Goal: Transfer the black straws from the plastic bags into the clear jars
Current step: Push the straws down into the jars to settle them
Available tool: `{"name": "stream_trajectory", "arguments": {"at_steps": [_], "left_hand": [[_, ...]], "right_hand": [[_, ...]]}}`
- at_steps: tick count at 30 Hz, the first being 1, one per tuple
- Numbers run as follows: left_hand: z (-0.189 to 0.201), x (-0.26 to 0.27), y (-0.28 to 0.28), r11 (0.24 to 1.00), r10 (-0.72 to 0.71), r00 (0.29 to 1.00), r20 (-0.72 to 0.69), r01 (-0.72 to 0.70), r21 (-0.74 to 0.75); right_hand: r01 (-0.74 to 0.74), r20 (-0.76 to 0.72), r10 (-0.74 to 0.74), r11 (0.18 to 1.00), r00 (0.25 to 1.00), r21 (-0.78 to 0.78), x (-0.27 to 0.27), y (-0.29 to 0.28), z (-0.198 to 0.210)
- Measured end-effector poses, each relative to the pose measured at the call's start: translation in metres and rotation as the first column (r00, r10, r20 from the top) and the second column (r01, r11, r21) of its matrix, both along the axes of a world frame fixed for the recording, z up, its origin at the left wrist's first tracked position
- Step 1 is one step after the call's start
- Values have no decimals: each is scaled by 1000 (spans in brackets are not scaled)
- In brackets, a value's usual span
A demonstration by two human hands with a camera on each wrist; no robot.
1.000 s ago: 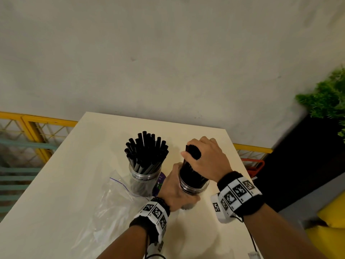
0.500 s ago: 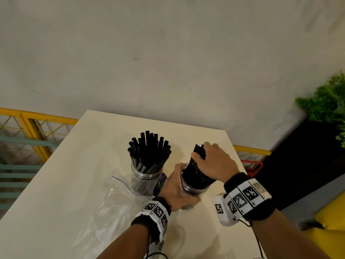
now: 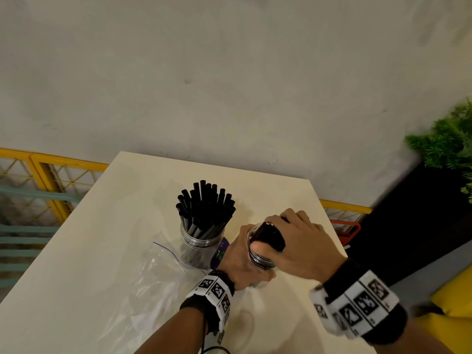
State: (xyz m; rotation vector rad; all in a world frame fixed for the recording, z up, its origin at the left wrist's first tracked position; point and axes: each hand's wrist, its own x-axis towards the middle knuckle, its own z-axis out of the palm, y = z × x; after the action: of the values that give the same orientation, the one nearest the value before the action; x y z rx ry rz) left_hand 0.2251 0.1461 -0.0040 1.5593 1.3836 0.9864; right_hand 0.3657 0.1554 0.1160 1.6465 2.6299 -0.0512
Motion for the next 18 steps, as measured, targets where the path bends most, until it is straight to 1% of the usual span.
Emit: {"name": "stream_trajectory", "arguments": {"at_steps": [2,4,5,7,9,10,12,14,15,18], "left_hand": [[1,0,-1,1000,-9,1000,7,9,-11],[2,0,0,1000,7,1000,-13,-7,-14],[1,1,1,1000,16,1000,-12,-16,-4],[-2,1,2,1000,17,1000,0,-17,1],[-3,1,2,1000,16,1000,-6,-16,-5],[-3,0,1,1000,18,1000,-3,-18,-3],[-4,0,2,1000,21,1000,3,-21,-1],[-6,0,3,1000,20,1000,15,-20,-2],[-6,0,3,1000,18,1000,20,-18,-6],[-5,0,2,1000,18,1000,12,-18,-13]], "right_hand": [[55,-101,-43,991,994,118,-6,-6,-15],[100,-224,-43,963,974,250,-10,3,-24],[110,-275,-34,958,961,264,-10,9,-25],[93,-378,-4,972,926,218,-6,23,-24],[23,-454,53,987,889,159,3,34,-20],[-30,-462,87,991,883,130,6,37,-18],[-118,-415,128,992,901,50,8,40,-15],[-130,-359,116,991,926,-14,8,40,-11],[-113,-364,100,994,926,-14,9,38,-6],[-64,-492,103,993,865,95,5,24,5]]}}
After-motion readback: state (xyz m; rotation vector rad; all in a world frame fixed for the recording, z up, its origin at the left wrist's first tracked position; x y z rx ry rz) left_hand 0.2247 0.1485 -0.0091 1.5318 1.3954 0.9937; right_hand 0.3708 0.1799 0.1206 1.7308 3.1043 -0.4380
